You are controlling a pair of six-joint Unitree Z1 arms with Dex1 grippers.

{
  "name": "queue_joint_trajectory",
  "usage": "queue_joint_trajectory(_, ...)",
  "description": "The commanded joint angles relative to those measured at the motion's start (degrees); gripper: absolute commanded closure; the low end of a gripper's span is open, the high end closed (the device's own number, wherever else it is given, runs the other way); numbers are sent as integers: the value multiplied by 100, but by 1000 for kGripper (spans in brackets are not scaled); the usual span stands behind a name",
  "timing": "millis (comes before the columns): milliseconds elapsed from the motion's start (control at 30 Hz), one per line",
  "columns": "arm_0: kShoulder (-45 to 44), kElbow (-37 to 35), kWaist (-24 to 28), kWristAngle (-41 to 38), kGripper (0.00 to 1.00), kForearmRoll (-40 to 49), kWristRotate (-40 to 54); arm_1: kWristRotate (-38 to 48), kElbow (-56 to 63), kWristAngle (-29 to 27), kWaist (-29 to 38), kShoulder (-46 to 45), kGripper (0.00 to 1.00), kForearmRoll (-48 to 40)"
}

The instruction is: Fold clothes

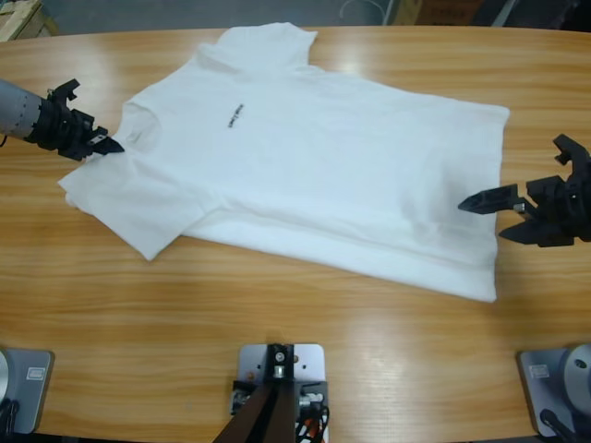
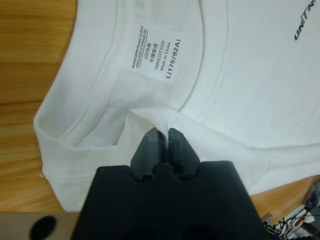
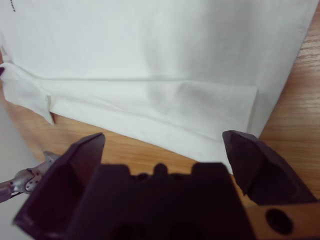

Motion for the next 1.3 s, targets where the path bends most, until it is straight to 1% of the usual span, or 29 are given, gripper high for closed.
queue_joint_trajectory(33, 302, -3, -56, -87, 1000, 85, 95, -68, 40, -47, 60, 106, 46, 32)
queue_joint_trajectory(300, 186, -83, 245, -315, 1000, 85, 85, -75, 40, -48, 60, 58, 46, 32)
queue_joint_trajectory(633, 184, -300, 253, -1087, 1000, 68, 220, -128, 5, -59, 60, 41, 46, 32)
queue_joint_trajectory(867, 307, -488, 661, -1194, 1000, 24, 76, -147, 5, -82, 60, -7, 46, 32)
queue_joint_trajectory(1000, 432, -634, 677, -1194, 1000, 24, -21, -147, -4, -133, 40, -68, 46, 44)
queue_joint_trajectory(1167, 646, -799, 679, -1270, 1000, 24, -75, -207, -4, -229, -135, -232, 46, 113)
queue_joint_trajectory(1300, 641, -795, 698, -1265, 1000, 33, -58, -363, -117, -187, -151, -72, 46, 167)
